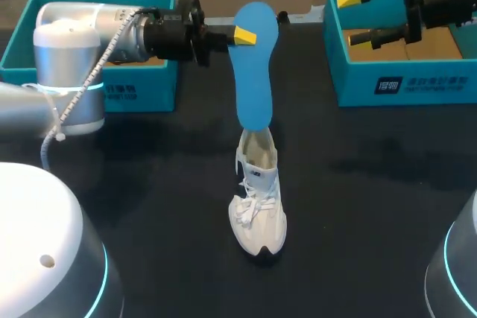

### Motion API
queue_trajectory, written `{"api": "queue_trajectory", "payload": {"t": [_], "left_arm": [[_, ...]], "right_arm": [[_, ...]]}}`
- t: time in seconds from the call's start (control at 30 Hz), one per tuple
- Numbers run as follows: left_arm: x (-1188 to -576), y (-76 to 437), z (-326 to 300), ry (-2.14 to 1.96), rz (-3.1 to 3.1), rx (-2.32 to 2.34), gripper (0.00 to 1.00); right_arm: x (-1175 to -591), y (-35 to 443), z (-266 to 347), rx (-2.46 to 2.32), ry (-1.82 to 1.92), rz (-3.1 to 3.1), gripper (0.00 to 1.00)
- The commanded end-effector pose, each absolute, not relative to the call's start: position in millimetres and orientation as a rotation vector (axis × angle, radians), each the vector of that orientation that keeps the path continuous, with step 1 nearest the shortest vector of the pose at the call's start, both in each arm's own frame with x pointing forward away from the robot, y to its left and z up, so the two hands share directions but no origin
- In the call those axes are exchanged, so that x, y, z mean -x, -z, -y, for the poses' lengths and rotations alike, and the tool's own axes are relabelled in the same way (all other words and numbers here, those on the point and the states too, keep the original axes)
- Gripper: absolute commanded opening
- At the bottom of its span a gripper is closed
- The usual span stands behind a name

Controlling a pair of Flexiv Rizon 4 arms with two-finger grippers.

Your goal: Take the shoe out of the shoebox, open the shoe tongue, remove and reinsert the insole, then place the shoe into the shoebox

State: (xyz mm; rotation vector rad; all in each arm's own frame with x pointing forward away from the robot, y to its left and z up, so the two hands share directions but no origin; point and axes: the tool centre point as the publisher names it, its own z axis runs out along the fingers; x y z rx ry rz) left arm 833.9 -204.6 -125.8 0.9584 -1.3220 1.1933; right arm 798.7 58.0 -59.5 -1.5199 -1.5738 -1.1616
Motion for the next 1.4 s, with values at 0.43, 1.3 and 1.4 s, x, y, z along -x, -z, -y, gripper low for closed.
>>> {"api": "queue_trajectory", "payload": {"t": [0.43,1.3,1.4], "left_arm": [[-836,120,203,-1.103,1.243,-1.019,0.00],[-836,119,203,-1.104,1.240,-1.020,0.00],[-836,119,203,-1.104,1.240,-1.020,0.00]], "right_arm": [[-787,29,-77,1.829,1.003,1.790,1.00],[-801,28,-135,2.062,0.616,2.117,1.00],[-802,29,-141,2.085,0.557,2.162,1.00]]}}
